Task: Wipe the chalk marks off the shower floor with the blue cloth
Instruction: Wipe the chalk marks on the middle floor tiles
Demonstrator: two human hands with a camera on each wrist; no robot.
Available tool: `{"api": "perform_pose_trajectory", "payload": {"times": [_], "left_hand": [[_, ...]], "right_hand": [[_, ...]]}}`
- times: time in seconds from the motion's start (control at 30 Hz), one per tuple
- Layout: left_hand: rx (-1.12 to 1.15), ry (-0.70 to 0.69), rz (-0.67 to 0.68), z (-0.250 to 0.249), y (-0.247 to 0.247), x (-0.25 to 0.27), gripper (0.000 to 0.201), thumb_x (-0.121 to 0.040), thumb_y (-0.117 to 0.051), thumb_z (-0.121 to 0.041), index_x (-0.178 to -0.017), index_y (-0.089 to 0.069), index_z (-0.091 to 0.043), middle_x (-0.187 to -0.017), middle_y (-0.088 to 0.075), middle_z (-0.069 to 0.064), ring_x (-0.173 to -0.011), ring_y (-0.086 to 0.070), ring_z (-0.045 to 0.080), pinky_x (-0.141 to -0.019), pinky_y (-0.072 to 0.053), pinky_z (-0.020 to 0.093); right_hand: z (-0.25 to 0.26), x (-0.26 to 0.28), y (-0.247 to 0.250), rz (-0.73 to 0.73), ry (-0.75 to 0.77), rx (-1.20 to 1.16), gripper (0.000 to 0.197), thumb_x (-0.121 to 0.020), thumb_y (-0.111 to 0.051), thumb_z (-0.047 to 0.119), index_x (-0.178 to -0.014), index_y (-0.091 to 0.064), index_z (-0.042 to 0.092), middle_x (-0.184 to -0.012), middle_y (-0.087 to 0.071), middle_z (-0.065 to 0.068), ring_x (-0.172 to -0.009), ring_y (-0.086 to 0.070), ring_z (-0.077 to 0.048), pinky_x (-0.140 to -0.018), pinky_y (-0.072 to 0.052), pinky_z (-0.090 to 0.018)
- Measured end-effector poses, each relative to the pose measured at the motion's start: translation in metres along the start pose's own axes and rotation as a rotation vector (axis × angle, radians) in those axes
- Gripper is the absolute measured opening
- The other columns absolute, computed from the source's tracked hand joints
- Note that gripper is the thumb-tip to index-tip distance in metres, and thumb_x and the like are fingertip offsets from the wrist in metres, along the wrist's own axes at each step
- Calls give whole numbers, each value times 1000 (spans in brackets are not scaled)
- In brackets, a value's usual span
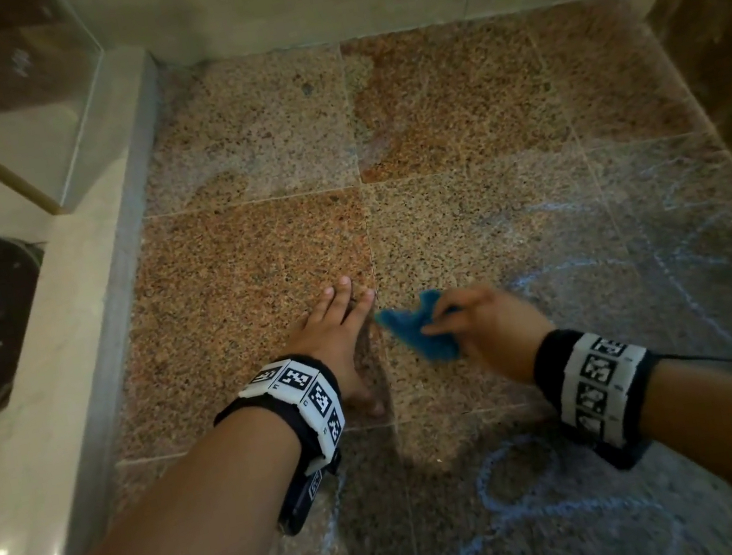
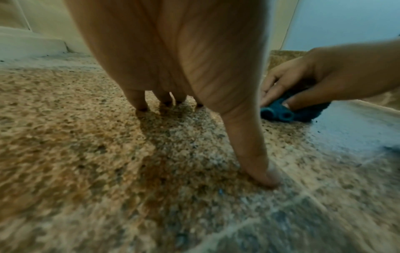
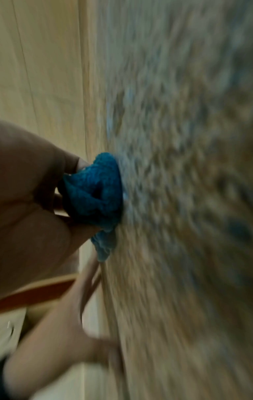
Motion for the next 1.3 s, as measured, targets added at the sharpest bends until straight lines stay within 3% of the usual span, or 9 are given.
{"api": "perform_pose_trajectory", "payload": {"times": [0.2,0.33,0.47,0.57,0.63,0.8,1.07,1.2,1.3], "left_hand": [[-22,9,18,-2,3,-1,143,-58,-82,-62,-149,24,-30,-155,34,-2,-146,21,21,-121,-7,45],[-36,26,27,-2,3,0,142,-60,-82,-61,-149,24,-29,-155,34,-1,-146,20,21,-121,-8,45],[-38,32,21,-5,5,2,136,-66,-80,-56,-150,23,-28,-155,33,1,-147,20,22,-121,-8,44],[-39,42,41,-6,5,4,137,-66,-80,-57,-149,25,-27,-155,34,1,-146,21,23,-121,-7,46],[-32,56,49,-8,3,9,133,-70,-78,-55,-149,25,-27,-155,34,1,-146,21,23,-120,-5,45],[64,101,55,-7,-5,34,114,-83,-70,-48,-151,19,-28,-156,32,0,-147,17,23,-119,-11,46],[116,94,-1,-5,15,37,118,-80,-73,-47,-151,19,-29,-156,31,-1,-147,19,24,-120,-9,49],[72,1,15,-12,18,4,122,-76,-76,-49,-151,19,-31,-156,31,-1,-146,22,23,-120,-5,51],[69,-70,43,-33,23,-16,129,-70,-78,-56,-151,19,-30,-155,33,2,-145,25,24,-118,5,53]], "right_hand": [[-23,-6,12,-7,-284,-15,40,-93,-46,12,-132,-53,22,-126,-47,-2,-117,-43,-29,-101,-38,-33],[29,14,1,102,-56,7,51,-93,-43,27,-144,-35,23,-138,-36,0,-119,-36,-29,-104,-35,-35],[43,32,-9,264,198,108,59,-91,-47,13,-146,-30,24,-153,-22,3,-128,-28,-26,-110,-26,-32],[26,31,-6,198,341,87,55,-75,-73,5,-125,-60,24,-134,-55,-1,-112,-56,-27,-90,-50,-43],[-4,26,-2,84,223,-16,47,-65,-80,-1,-107,-71,16,-111,-68,-6,-98,-66,-27,-78,-57,-45],[-21,17,0,-155,-128,-143,39,-84,-57,-2,-119,-65,14,-116,-58,-12,-105,-54,-37,-96,-44,-42],[66,27,-25,144,250,56,43,-94,-49,17,-136,-48,25,-137,-43,-4,-115,-41,-30,-99,-38,-36],[35,31,-10,63,158,-45,36,-80,-61,11,-113,-68,24,-119,-60,-5,-102,-56,-32,-89,-51,-42],[-22,36,5,-150,-121,-174,33,-76,-62,6,-106,-72,18,-110,-64,-9,-96,-60,-37,-89,-51,-48]]}}
Point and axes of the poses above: each hand's wrist, its own x-axis away from the middle knuckle, its own y-axis out of the back of the hand, z = x × y, the point moved 2 cm from there along -x, towards the middle knuckle
